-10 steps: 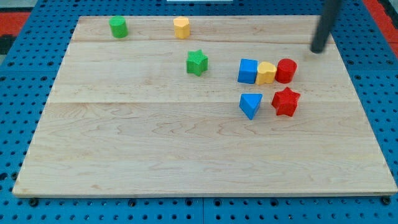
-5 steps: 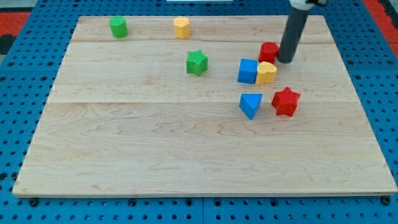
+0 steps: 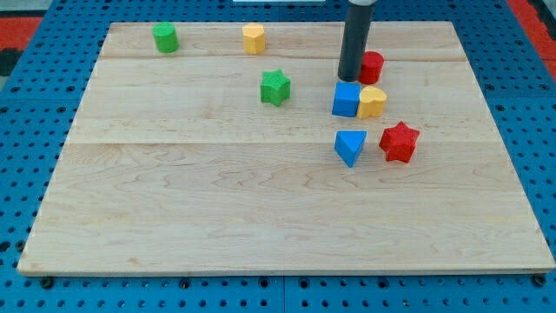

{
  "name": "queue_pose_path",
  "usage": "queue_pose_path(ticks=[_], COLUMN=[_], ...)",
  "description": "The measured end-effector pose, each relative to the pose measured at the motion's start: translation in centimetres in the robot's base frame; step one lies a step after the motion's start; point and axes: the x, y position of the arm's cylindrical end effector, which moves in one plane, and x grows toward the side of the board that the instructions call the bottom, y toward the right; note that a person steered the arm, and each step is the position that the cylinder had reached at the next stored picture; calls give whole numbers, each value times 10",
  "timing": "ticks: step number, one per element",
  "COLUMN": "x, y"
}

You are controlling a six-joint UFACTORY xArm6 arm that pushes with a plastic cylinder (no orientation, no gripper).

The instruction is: Push the red circle to the top right

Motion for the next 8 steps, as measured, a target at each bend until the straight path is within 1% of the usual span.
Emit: queue_pose_path(ticks=[1,2,3,4,5,8], x=[-24,11,6,-17,-32,-31], y=[30,35,62,62,63,67])
